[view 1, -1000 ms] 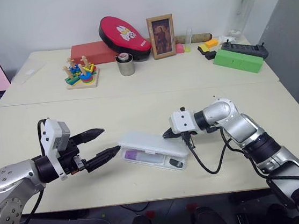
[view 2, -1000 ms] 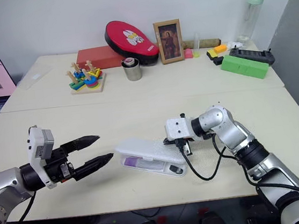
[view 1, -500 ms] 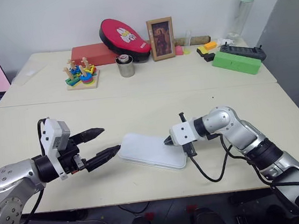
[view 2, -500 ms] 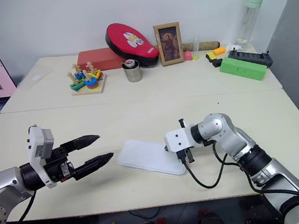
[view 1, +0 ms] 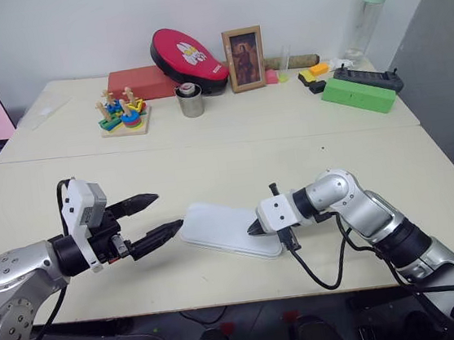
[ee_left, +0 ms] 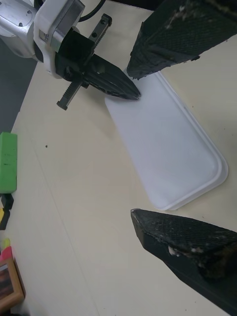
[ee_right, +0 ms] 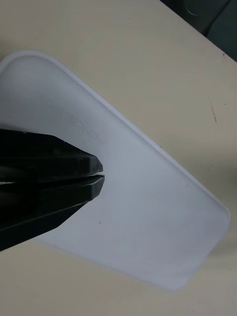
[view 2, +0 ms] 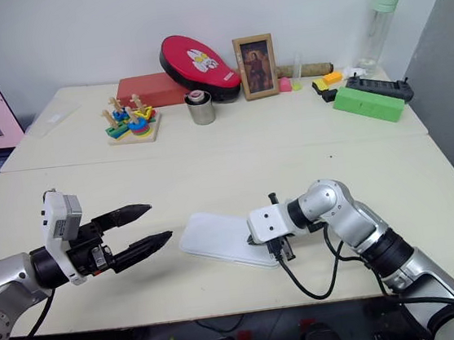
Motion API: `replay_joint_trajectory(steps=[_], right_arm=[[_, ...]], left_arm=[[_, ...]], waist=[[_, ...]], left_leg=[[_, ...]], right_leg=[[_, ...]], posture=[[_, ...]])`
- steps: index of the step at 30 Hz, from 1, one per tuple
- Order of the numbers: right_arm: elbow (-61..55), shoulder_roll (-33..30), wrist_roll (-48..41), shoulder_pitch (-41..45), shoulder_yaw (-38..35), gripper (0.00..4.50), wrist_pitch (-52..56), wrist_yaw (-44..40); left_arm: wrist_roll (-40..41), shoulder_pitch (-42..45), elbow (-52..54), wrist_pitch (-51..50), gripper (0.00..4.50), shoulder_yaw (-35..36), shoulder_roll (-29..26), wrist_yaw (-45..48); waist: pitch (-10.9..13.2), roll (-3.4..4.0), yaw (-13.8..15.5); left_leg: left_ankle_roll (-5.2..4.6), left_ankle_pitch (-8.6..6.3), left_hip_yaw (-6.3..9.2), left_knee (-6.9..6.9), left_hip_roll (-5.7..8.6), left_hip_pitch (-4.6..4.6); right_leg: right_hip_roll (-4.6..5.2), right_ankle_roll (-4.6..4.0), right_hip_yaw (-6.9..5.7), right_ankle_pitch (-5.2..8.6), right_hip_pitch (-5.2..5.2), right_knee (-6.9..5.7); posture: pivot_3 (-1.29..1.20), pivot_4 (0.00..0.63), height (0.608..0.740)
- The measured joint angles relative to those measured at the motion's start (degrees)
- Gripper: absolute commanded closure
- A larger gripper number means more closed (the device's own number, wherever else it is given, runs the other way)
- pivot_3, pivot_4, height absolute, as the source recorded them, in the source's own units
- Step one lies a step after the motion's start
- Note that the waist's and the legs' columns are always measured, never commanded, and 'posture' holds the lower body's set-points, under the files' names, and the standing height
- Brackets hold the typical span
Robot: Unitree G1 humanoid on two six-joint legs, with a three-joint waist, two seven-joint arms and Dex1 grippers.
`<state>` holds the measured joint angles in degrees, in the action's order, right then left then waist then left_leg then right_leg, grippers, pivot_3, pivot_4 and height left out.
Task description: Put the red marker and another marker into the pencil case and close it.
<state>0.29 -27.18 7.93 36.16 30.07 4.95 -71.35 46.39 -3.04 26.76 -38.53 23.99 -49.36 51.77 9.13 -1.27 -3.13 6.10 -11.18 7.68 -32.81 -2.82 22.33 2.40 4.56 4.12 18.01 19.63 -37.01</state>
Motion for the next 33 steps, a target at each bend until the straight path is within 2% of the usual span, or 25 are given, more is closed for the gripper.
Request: replay_joint_trajectory(steps=[6,7,12,14,15,16,21,23,27,33], right_arm=[[-0.54,2.62,-5.23,-1.56,-1.91,4.45,6.75,-0.04],[-0.54,3.46,-6.84,-1.64,-2.38,4.09,8.58,0.19],[-0.61,5.05,-15.7,0.87,-11.9,3.04,20.62,3.49],[-0.14,4.31,-18.52,1.57,-16.36,2.97,24.52,5.09],[0.17,2.88,-19.73,1.75,-18.75,2.75,26.67,5.97],[0.38,1.59,-20.52,1.7,-20.22,2.64,27.83,6.58],[1.32,-3.07,-22.3,1.26,-26.07,1.42,31.79,9.78],[1.3,-3.86,-22.73,1.18,-27.72,0.85,32.66,10.89],[1.3,-4.54,-23.24,-0.14,-29.79,0.03,33.76,14.3],[2.21,-6.11,-24.32,-1.74,-32.67,0.03,33.88,17.46]], left_arm=[[0.23,1.15,-0.06,-1.08,0.0,-0.13,0.22,-1.82],[0.15,1.63,-0.12,-1.08,0.0,-0.28,0.41,-2.55],[-2.54,7.41,-4.99,-0.48,0.0,-1.52,3.68,-7.71],[-3.89,10.22,-8.72,0.35,0.0,-1.89,5.62,-9.74],[-5.85,11.91,-11.77,1.91,0.0,-2.52,6.32,-10.97],[-7.51,13.09,-14.29,3.18,0.0,-2.93,6.72,-11.7],[-13.84,18.56,-26.22,9.52,0.0,-4.24,7.98,-13.49],[-15.39,19.76,-29.3,11.39,0.0,-4.49,7.98,-13.5],[-18.34,22.34,-34.84,14.4,0.0,-6.23,8.05,-12.25],[-20.04,23.18,-36.75,15.53,0.0,-7.38,8.22,-10.96]], waist=[[0.04,0.0,-0.01],[0.04,0.0,-0.01],[0.08,0.01,0.46],[0.06,-0.01,0.83],[0.05,-0.04,1.08],[0.02,-0.08,1.17],[0.02,-0.08,1.27],[0.01,-0.09,1.21],[0.01,-0.09,1.09],[0.01,-0.09,1.14]], left_leg=[[0.0,0.0,0.01,0.0,0.0,0.03],[0.0,0.0,0.0,-0.01,0.0,0.04],[0.0,0.01,0.03,-0.02,0.0,0.06],[0.01,0.01,0.03,-0.03,0.01,0.07],[0.0,0.0,0.02,-0.02,0.01,0.09],[0.0,0.0,0.01,-0.02,0.01,0.09],[0.0,0.01,0.01,0.01,0.02,0.33],[0.0,0.0,-0.01,0.01,0.02,0.39],[0.0,0.0,-0.03,0.01,0.02,0.47],[0.0,0.01,-0.02,0.0,0.02,0.46]], right_leg=[[0.0,0.0,0.0,0.0,0.02,-0.02],[0.0,0.0,0.01,-0.01,0.02,-0.02],[-0.01,0.01,-0.02,-0.02,0.03,-0.02],[-0.01,0.01,-0.03,-0.02,0.03,0.0],[-0.01,0.01,-0.03,-0.02,0.05,0.03],[-0.01,0.01,-0.03,-0.02,0.05,0.05],[-0.01,0.0,-0.02,-0.02,0.33,0.0],[-0.01,-0.01,-0.01,-0.02,0.37,0.02],[0.0,-0.01,-0.01,-0.02,0.43,0.04],[0.0,0.0,-0.02,-0.02,0.41,-0.01]], posture=[[0.0,0.15,0.74],[0.0,0.15,0.74],[0.0,0.15,0.74],[0.0,0.15,0.74],[0.0,0.15,0.74],[0.0,0.15,0.74],[0.0,0.15,0.74],[0.0,0.15,0.74],[0.0,0.15,0.74],[0.0,0.15,0.74]])
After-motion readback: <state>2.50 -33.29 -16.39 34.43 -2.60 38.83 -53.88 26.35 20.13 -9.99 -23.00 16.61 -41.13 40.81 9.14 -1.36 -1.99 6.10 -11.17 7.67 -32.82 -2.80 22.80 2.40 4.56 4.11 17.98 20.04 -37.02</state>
